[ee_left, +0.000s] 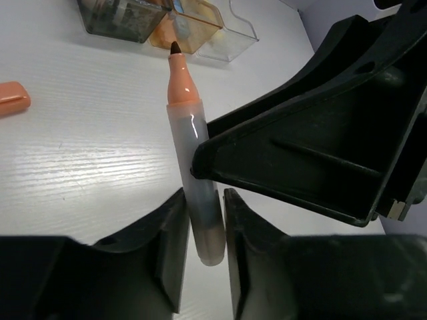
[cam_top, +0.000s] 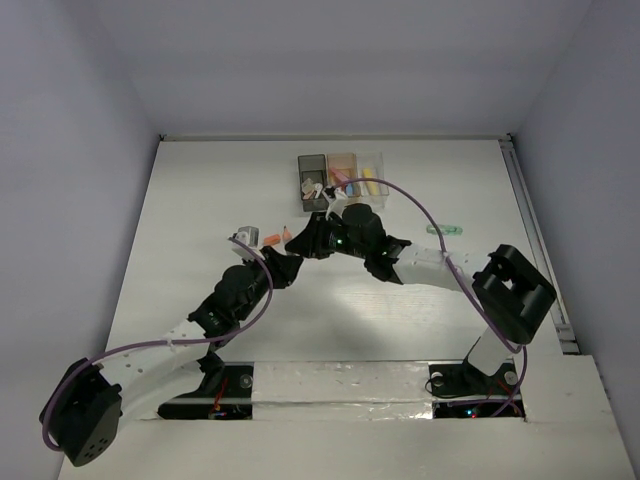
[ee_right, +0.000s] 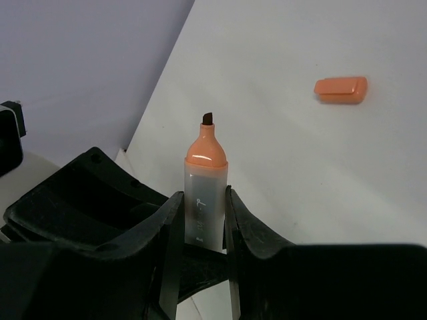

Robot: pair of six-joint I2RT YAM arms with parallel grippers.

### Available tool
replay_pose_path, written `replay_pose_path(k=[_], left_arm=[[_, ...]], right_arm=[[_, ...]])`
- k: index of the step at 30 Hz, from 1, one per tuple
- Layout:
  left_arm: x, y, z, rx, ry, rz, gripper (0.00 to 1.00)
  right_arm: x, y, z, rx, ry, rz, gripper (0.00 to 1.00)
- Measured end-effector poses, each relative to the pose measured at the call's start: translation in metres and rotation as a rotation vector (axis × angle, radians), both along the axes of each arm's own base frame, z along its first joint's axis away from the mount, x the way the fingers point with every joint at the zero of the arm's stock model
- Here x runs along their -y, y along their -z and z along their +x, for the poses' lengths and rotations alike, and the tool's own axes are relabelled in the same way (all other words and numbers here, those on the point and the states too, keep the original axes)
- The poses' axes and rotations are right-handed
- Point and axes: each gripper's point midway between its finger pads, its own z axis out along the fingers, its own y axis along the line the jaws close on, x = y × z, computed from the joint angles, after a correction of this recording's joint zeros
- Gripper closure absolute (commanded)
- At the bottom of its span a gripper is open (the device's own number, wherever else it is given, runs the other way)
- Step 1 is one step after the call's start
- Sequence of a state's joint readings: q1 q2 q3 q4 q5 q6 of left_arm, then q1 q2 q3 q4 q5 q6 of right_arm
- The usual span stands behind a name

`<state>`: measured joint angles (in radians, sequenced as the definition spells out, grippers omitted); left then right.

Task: Sort the stationery into containers
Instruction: Pick up the pen from the center of the board, then pick up the pen cap from the center of the board.

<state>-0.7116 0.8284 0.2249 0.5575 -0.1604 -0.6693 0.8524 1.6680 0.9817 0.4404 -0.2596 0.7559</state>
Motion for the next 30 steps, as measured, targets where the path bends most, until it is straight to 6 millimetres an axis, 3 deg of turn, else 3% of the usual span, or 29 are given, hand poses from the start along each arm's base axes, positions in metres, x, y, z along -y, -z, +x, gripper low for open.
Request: replay_pose_path(k=[3, 7, 11, 14, 18, 22, 24, 26, 30], left_arm=[[0.000, 0.000, 0.000, 0.001, 0.003, 0.001, 0.99], [0.000, -0.002, 0.001, 0.007, 0.002, 0.010, 1.00], [-0.001, -0.002, -0.004, 0.006, 0.020, 0.025, 1.00], [-0.006, -0.007, -0.009, 0.018, 0.025, 0.031, 1.00], [-0.018, -0.021, -0.018, 0.034, 0.011, 0.030, 1.00], [-0.030, -0.044, -0.028, 0.052, -0.005, 0.022, 1.00], [-0.034, -0.056, -0.032, 0.066, -0.008, 0.010, 1.00], [-0.038, -0.069, -0.037, 0.079, -0.009, -0.001, 1.00], [-0.043, -0.091, -0.042, 0.097, -0.009, -0.014, 1.00]], right_arm=[[0.000, -0.002, 0.000, 0.004, 0.000, 0.012, 0.93], [0.000, -0.004, 0.000, 0.008, 0.003, 0.026, 0.90], [0.002, -0.003, -0.005, -0.001, -0.006, 0.028, 0.60], [0.004, -0.011, -0.008, 0.011, -0.016, 0.035, 0.46], [0.013, -0.030, -0.009, 0.046, -0.019, 0.050, 0.40], [0.030, -0.044, 0.001, 0.089, 0.003, 0.056, 0.53], [0.035, -0.040, 0.007, 0.099, 0.009, 0.031, 0.83], [0.035, -0.028, 0.015, 0.077, 0.010, -0.011, 0.96], [0.020, 0.010, 0.031, 0.016, -0.014, -0.109, 0.96]])
